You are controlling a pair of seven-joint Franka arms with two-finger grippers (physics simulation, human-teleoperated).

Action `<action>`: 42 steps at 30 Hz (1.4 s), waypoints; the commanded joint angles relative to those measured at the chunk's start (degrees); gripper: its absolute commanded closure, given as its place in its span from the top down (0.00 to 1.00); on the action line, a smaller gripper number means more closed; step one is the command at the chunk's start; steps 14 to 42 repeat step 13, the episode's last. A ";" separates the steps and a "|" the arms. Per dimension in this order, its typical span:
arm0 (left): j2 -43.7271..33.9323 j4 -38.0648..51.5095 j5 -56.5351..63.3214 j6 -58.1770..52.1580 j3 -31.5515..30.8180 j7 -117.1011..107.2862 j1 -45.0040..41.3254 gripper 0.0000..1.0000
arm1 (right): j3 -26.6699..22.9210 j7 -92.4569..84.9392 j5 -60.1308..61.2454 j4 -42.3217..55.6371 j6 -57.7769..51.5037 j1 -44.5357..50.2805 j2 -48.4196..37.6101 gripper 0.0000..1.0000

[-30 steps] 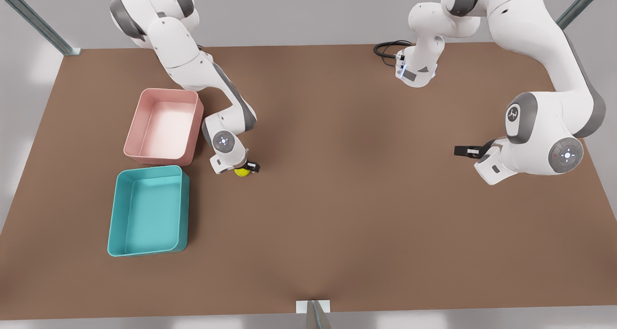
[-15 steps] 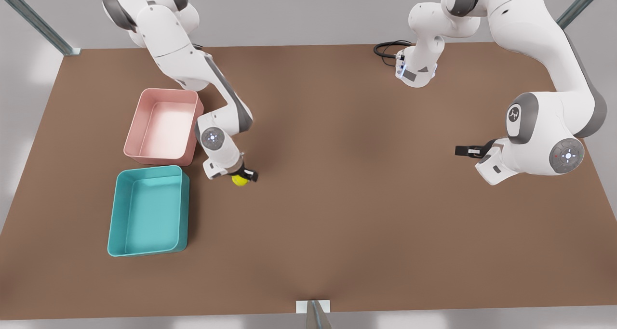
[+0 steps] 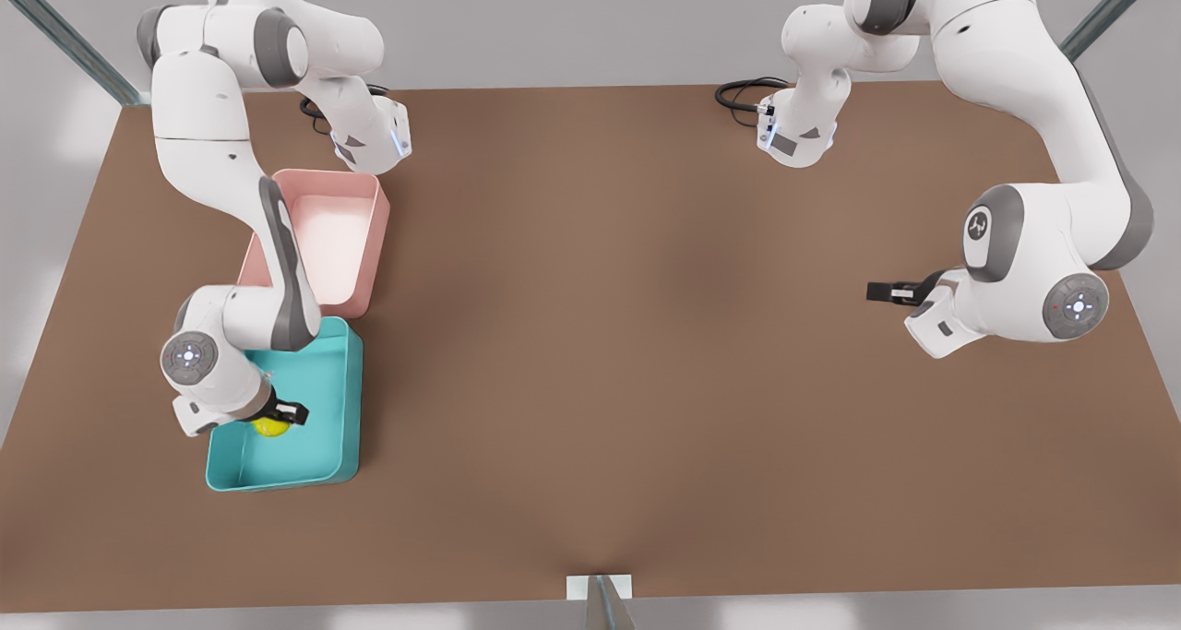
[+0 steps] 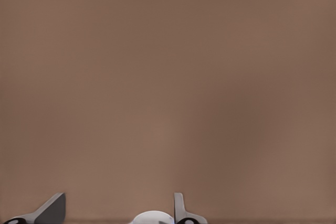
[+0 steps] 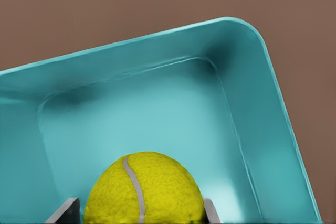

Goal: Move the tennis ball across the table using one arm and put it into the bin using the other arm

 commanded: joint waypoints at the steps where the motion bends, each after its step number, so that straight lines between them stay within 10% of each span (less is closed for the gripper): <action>1: -0.06 0.02 0.00 -0.04 0.01 -0.32 0.00 1.00 | -0.02 -28.05 1.77 -0.06 -3.67 -0.54 0.35 1.00; 4: -0.06 0.02 0.00 -0.04 0.01 -0.32 0.00 1.00 | 0.24 -27.97 4.49 1.78 -6.63 -0.55 0.09 1.00; 9: -0.06 0.02 0.00 -0.12 0.01 -0.32 0.00 1.00 | 0.33 -11.97 4.85 34.83 -57.17 5.78 -2.19 1.00; 13: -0.06 0.10 0.00 -0.12 0.01 -0.32 -0.09 1.00 | 2.97 -9.59 4.94 21.75 -54.29 0.78 -18.37 1.00; 42: -0.06 0.10 0.00 -0.12 0.01 -0.32 -0.09 1.00 | 2.97 -9.59 4.94 21.75 -54.29 0.78 -18.37 1.00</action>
